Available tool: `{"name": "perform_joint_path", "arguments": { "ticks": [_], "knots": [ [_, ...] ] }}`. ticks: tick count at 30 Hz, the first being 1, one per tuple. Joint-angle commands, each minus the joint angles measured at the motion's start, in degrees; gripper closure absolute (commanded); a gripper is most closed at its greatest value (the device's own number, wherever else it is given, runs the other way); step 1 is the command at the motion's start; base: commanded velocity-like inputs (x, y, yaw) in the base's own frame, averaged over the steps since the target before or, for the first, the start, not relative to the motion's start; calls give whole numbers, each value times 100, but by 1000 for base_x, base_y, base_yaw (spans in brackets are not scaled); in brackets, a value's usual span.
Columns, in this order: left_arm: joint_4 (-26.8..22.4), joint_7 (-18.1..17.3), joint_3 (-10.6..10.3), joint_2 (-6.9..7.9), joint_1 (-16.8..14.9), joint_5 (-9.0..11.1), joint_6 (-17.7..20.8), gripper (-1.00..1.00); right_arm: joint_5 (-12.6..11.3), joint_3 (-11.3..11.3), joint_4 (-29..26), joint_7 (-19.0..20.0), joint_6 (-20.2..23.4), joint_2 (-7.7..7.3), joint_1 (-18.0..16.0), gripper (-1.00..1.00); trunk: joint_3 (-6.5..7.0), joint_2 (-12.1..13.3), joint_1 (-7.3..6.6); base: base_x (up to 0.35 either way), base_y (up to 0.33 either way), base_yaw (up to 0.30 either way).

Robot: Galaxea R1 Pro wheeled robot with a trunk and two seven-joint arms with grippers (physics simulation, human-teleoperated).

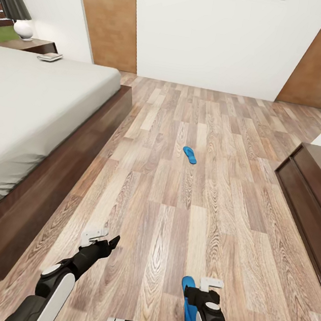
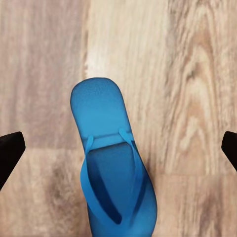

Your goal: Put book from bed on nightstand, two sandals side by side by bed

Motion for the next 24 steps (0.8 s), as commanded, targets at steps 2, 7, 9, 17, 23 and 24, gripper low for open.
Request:
{"name": "perform_joint_path", "arguments": {
  "ticks": [2,7,9,17,23,24],
  "knots": [
    [-7,23,0,-1,-2,56,28,-100,22,1,-9,-16,38,2,-1,-100,-49,-5,4,0,0,0],
    [-7,23,0,-4,-2,56,29,-100,23,1,-8,-16,38,2,-1,-100,-160,-11,17,0,0,0],
    [-7,23,0,-6,-2,56,29,-100,24,1,-8,-16,37,2,-1,-100,-204,-14,22,0,0,0],
    [-7,23,-33,-2,-2,56,29,-100,24,1,-12,-16,37,2,-1,-100,-382,-25,42,0,0,0],
    [-8,23,-35,-2,-2,56,29,-100,24,1,-11,-16,37,2,-1,-100,-514,-33,58,0,0,0],
    [-7,23,-35,-3,-2,56,29,-100,24,1,-11,-18,37,2,-1,-100,-537,-34,61,0,0,0]
  ]
}}
